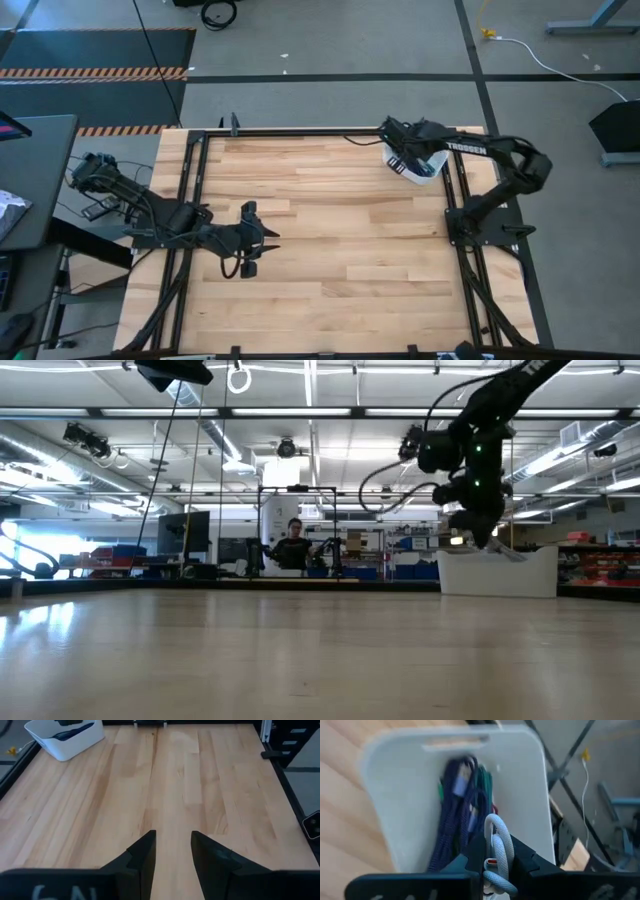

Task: Pick and place USB-C Cables
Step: Put the white charger cable into the white bin, then move the white bin to the center

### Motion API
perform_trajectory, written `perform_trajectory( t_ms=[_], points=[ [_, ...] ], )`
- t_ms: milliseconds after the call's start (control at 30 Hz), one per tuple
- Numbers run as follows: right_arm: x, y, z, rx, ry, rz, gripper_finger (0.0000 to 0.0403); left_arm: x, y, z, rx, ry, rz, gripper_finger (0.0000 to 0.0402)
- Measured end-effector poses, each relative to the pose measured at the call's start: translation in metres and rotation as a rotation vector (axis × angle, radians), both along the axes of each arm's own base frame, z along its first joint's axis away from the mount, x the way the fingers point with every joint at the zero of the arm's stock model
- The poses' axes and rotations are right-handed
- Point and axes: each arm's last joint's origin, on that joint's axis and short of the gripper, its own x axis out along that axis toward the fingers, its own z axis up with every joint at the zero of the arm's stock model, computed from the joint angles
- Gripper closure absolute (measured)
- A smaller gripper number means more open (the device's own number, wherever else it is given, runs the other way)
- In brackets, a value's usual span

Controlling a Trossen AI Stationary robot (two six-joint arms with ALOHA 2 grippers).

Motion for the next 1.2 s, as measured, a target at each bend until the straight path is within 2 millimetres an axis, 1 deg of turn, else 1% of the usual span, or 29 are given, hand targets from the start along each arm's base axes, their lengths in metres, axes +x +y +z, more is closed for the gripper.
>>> perform_trajectory(
  t_ms=[100, 267, 333, 500, 633, 767, 867, 1000, 1200],
  points=[
    [-0.004, -0.008, -0.01, 0.042, 0.044, -0.033, 0.0355, 0.0, 0.0, 0.0, 0.001, 0.001, 0.0, 0.0271],
    [-0.006, -0.017, -0.024, 0.088, 0.07, -0.072, 0.0353, 0.0, 0.0, 0.0, 0.001, 0.001, 0.0, 0.0271],
    [-0.006, -0.02, -0.028, 0.094, 0.078, -0.089, 0.033, 0.0, 0.0, 0.0, -0.001, 0.001, 0.001, 0.0271],
    [-0.006, -0.022, -0.03, 0.078, 0.072, -0.113, 0.0241, 0.0, 0.0, 0.0, -0.012, 0.001, 0.006, 0.0271],
    [-0.002, -0.02, -0.024, 0.049, 0.028, -0.097, 0.0192, 0.0, 0.0, 0.0, -0.011, 0.002, 0.007, 0.0271],
    [0.003, -0.014, -0.018, 0.029, -0.007, -0.064, 0.0168, 0.0, 0.0, 0.0, -0.01, 0.004, 0.007, 0.0271],
    [0.007, -0.007, -0.01, 0.002, -0.042, -0.034, 0.0165, -0.001, 0.0, -0.001, -0.007, 0.009, 0.007, 0.0271],
    [0.014, 0.008, 0.007, -0.057, -0.121, 0.035, 0.0168, -0.001, 0.0, -0.001, -0.006, 0.011, 0.007, 0.0271],
    [0.022, 0.044, 0.039, -0.121, -0.291, 0.154, 0.0177, 0.001, -0.001, -0.004, 0.028, 0.025, -0.001, 0.0271]
  ],
)
